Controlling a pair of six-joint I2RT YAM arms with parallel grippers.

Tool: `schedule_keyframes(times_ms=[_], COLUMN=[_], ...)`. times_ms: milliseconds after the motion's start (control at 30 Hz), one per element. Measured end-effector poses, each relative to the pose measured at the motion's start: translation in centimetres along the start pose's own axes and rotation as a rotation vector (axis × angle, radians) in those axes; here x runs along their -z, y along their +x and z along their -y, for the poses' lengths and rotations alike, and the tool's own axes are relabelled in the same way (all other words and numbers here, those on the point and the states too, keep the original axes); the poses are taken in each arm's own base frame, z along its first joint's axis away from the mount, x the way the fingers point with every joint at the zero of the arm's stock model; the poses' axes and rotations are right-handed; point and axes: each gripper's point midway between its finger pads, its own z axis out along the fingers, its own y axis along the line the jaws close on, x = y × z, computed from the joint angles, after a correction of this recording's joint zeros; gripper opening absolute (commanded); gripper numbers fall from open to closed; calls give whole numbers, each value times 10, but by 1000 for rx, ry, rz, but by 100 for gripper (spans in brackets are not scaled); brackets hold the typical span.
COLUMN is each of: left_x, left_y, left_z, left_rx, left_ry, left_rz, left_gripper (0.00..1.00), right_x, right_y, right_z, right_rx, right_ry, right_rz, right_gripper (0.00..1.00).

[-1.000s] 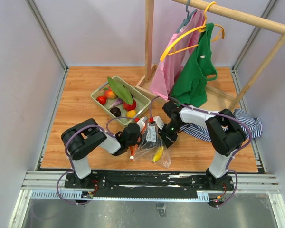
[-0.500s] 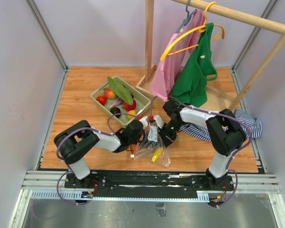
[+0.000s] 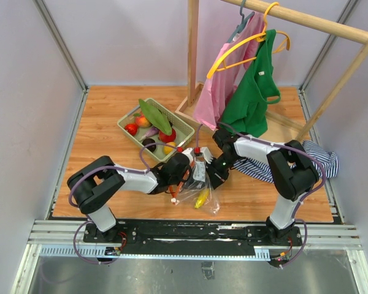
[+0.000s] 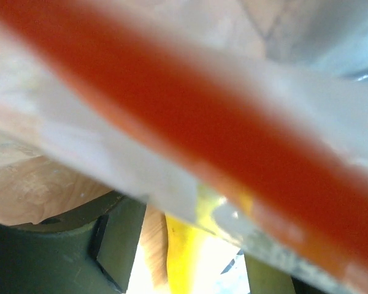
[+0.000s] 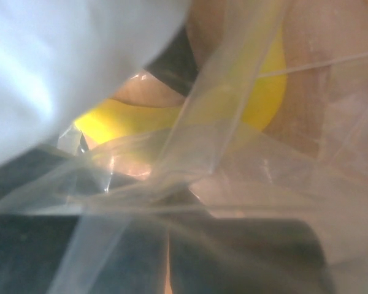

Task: Open the zip-top bag and remove the fake food
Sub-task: Pick up the fake fruit from the zipper food storage bag.

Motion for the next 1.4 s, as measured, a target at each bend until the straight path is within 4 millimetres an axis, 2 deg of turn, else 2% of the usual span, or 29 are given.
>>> schedule_keyframes(times_ms=[200, 267, 333, 467, 700, 967, 1100, 1267, 1333, 1400], left_x=[-5, -6, -8, -13, -8, 7, 12, 21, 28, 37], left_y=[-3, -4, -5, 0, 5, 3, 4, 7, 7, 6], left_z=[1, 2, 3, 3, 1, -10, -12, -15, -17, -18], left_rx=[-4, -6, -10, -10, -7, 34, 41, 45, 46, 45], left_ry=[-16, -8, 5, 36, 81, 91, 97, 101, 106, 120], left_rz=[13, 20, 29, 36, 73, 104, 114, 121, 132, 153], left_gripper=[68, 62, 47, 40, 40, 39, 38, 36, 36, 36], right_x=[3, 4, 6, 5, 6, 19, 20, 22, 26, 35], right_y=[-1, -1, -1, 3, 1, -22, -23, -23, -23, -25], right_z=[5, 5, 7, 11, 9, 1, 4, 9, 12, 15], right_rx=[-5, -8, -10, -22, -42, 6, -1, -19, -30, -33], right_ry=[8, 9, 14, 34, 29, 27, 35, 45, 46, 48], right_rz=[13, 17, 22, 16, 25, 136, 148, 156, 173, 205], right_gripper=[1, 1, 1, 1, 1, 7, 12, 13, 18, 27])
